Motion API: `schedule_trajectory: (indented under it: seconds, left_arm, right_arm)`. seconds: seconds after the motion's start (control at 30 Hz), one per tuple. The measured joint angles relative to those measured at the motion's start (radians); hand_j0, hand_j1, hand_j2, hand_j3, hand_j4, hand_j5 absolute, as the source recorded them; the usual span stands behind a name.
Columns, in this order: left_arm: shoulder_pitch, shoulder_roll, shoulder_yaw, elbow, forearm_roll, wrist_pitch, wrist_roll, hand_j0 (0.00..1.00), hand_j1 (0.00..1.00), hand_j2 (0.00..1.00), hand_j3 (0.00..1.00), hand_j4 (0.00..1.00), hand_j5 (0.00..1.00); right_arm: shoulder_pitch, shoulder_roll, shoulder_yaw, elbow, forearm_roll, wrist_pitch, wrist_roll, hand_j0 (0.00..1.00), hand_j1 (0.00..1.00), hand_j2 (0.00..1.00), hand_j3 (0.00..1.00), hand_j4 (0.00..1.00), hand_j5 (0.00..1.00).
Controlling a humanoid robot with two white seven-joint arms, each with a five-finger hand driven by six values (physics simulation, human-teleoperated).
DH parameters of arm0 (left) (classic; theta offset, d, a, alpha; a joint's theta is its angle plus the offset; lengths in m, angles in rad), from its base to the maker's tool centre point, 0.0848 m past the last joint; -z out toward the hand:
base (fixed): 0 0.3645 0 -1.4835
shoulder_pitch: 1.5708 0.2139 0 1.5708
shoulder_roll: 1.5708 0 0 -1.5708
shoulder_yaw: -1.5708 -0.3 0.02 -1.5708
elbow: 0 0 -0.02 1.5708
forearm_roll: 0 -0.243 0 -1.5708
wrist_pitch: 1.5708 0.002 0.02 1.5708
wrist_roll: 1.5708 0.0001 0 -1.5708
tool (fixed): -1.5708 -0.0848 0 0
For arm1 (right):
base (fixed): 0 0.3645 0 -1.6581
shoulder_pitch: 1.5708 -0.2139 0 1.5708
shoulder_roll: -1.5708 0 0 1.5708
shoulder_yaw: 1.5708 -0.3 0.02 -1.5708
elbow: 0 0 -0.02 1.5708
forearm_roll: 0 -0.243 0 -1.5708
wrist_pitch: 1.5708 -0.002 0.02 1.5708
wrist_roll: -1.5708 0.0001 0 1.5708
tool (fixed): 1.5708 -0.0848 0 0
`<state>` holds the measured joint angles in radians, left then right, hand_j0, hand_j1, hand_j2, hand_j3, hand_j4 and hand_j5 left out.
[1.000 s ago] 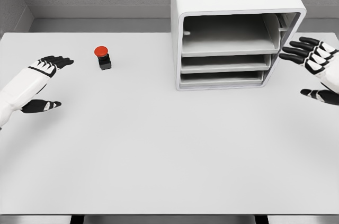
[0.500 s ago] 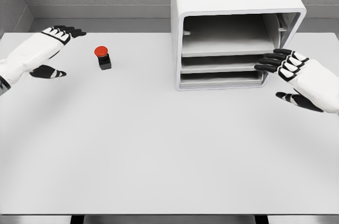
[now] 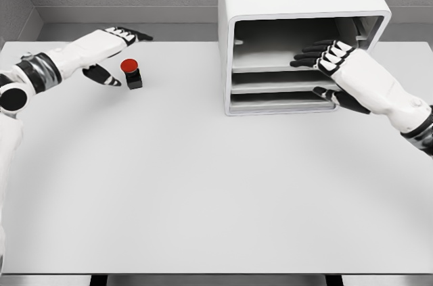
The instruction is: Slide open multi-storey tabletop storage cabinets and put open load switch and slide close multi-storey tabletop storage cabinets
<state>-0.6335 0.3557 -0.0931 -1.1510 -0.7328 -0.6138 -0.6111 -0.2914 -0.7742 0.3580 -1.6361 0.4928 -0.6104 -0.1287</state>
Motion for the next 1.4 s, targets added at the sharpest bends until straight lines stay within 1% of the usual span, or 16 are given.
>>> schedule_trajectory:
  seconds: [0.1, 0.13, 0.17, 0.23, 0.3, 0.43, 0.53, 0.63, 0.7, 0.77, 0.93, 1.07, 1.2, 1.23, 1.4]
  left_arm:
    - [-0.018, -0.001, -0.009, 0.02, 0.0, 0.0, 0.0, 1.0, 1.0, 1.0, 1.0, 1.0, 1.0]
    - [-0.043, -0.001, -0.019, 0.035, 0.0, 0.001, 0.0, 1.0, 1.0, 1.0, 1.0, 1.0, 1.0]
    - [-0.052, -0.001, -0.031, 0.055, -0.001, 0.001, 0.0, 1.0, 1.0, 1.0, 1.0, 1.0, 1.0]
    - [-0.055, -0.001, -0.049, 0.085, -0.003, 0.0, 0.0, 1.0, 1.0, 1.0, 1.0, 1.0, 1.0]
    - [-0.074, -0.002, -0.066, 0.105, -0.003, 0.0, 0.0, 1.0, 1.0, 1.0, 1.0, 1.0, 1.0]
    - [-0.092, -0.001, -0.104, 0.138, -0.004, 0.0, 0.0, 1.0, 1.0, 1.0, 1.0, 1.0, 1.0]
    - [-0.147, 0.002, -0.143, 0.181, -0.004, 0.001, 0.0, 1.0, 1.0, 1.0, 1.0, 1.0, 1.0]
    - [-0.156, 0.004, -0.175, 0.226, -0.007, 0.0, 0.0, 1.0, 1.0, 1.0, 1.0, 1.0, 1.0]
    - [-0.156, 0.004, -0.185, 0.24, -0.009, 0.0, 0.0, 1.0, 1.0, 1.0, 1.0, 1.0, 1.0]
    - [-0.169, 0.004, -0.19, 0.256, -0.009, 0.0, 0.0, 1.0, 1.0, 1.0, 1.0, 1.0, 1.0]
    - [-0.181, 0.004, -0.194, 0.294, -0.02, 0.0, 0.0, 0.99, 0.99, 0.99, 0.99, 0.99, 0.99]
    - [-0.198, 0.002, -0.195, 0.329, -0.028, 0.0, 0.0, 0.98, 0.98, 0.98, 0.98, 0.98, 0.98]
    - [-0.198, -0.002, -0.199, 0.344, -0.034, 0.0, 0.0, 0.97, 0.97, 0.97, 0.97, 0.97, 0.97]
    - [-0.198, -0.002, -0.2, 0.345, -0.035, 0.0, 0.0, 0.94, 0.94, 0.94, 0.94, 0.94, 0.94]
    - [-0.206, -0.01, -0.205, 0.349, -0.036, 0.0, 0.0, 0.94, 0.94, 0.94, 0.94, 0.94, 0.94]
  right_arm:
    - [-0.012, 0.018, 0.014, 0.011, -0.001, 0.0, 0.007, 0.79, 0.79, 0.79, 0.79, 0.79, 0.79]
    - [-0.017, 0.025, 0.02, 0.013, -0.001, 0.0, 0.011, 0.79, 0.79, 0.79, 0.79, 0.79, 0.79]
    - [-0.023, 0.03, 0.027, 0.015, -0.001, 0.0, 0.014, 0.79, 0.79, 0.79, 0.79, 0.79, 0.79]
    - [-0.048, 0.046, 0.043, 0.017, -0.003, 0.0, 0.027, 0.79, 0.79, 0.79, 0.79, 0.79, 0.79]
    - [-0.08, 0.063, 0.061, 0.026, -0.004, 0.0, 0.036, 0.79, 0.79, 0.79, 0.79, 0.79, 0.79]
    - [-0.118, 0.104, 0.098, 0.079, -0.005, 0.0, 0.053, 0.79, 0.79, 0.79, 0.79, 0.79, 0.79]
    - [-0.15, 0.127, 0.121, 0.119, -0.005, 0.0, 0.06, 0.79, 0.79, 0.79, 0.79, 0.79, 0.79]
    - [-0.178, 0.138, 0.146, 0.154, -0.005, 0.0, 0.062, 0.79, 0.79, 0.79, 0.79, 0.79, 0.79]
    - [-0.19, 0.15, 0.157, 0.176, -0.005, 0.0, 0.063, 0.79, 0.79, 0.79, 0.79, 0.79, 0.79]
    - [-0.204, 0.16, 0.164, 0.202, -0.005, 0.0, 0.063, 0.79, 0.79, 0.79, 0.79, 0.79, 0.79]
    - [-0.221, 0.169, 0.17, 0.267, -0.003, 0.0, 0.064, 0.79, 0.79, 0.79, 0.79, 0.79, 0.79]
    - [-0.221, 0.17, 0.173, 0.295, -0.002, 0.0, 0.065, 0.8, 0.8, 0.8, 0.8, 0.8, 0.8]
    - [-0.221, 0.175, 0.183, 0.308, -0.002, 0.0, 0.065, 0.8, 0.8, 0.8, 0.8, 0.8, 0.8]
    - [-0.219, 0.175, 0.185, 0.309, -0.002, 0.0, 0.065, 0.8, 0.8, 0.8, 0.8, 0.8, 0.8]
    - [-0.212, 0.172, 0.193, 0.307, -0.002, 0.0, 0.064, 0.8, 0.8, 0.8, 0.8, 0.8, 0.8]
